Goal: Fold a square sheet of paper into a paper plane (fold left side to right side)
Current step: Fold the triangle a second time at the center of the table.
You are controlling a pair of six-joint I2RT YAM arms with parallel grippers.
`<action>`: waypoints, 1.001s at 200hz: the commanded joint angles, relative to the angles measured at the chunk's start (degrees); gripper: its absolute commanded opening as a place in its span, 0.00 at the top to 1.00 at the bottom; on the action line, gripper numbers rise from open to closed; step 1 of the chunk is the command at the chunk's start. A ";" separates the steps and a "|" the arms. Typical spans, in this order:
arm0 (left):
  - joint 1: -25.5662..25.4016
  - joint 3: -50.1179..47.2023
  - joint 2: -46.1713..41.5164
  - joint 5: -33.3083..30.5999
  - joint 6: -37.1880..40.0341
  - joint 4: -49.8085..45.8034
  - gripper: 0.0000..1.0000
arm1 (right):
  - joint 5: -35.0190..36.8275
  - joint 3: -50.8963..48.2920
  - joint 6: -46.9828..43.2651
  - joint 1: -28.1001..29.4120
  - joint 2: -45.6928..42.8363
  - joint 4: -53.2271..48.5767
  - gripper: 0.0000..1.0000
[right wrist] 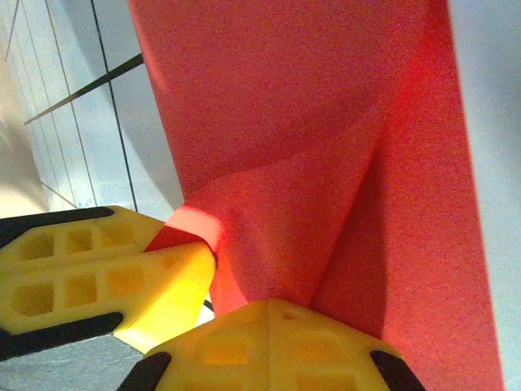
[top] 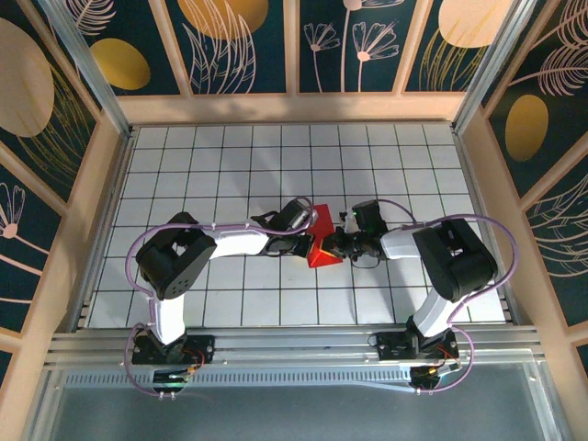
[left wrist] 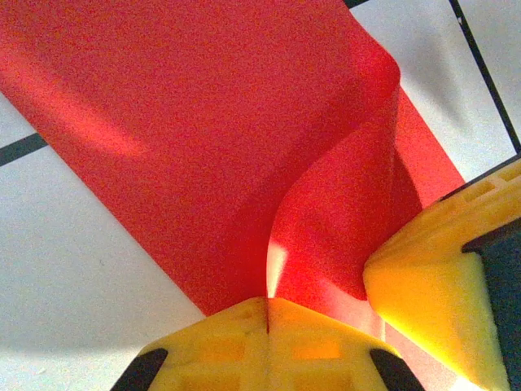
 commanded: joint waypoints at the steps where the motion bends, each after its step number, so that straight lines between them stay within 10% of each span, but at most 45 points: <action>1: 0.51 0.53 1.80 -1.36 0.84 -3.57 1.00 | 1.85 1.20 -0.10 0.72 1.40 -1.60 1.00; 50: 0.50 2.05 0.78 -2.93 1.08 -4.96 1.00 | 4.74 2.23 -0.37 1.19 2.79 -6.08 1.00; 125: 0.52 3.77 -2.74 -5.97 0.72 -7.29 0.64 | 7.00 1.73 0.24 1.77 4.20 -7.67 1.00; 200: 0.50 -1.80 -13.59 2.12 -7.75 -8.20 0.69 | 6.40 1.82 0.07 1.78 3.21 -6.71 1.00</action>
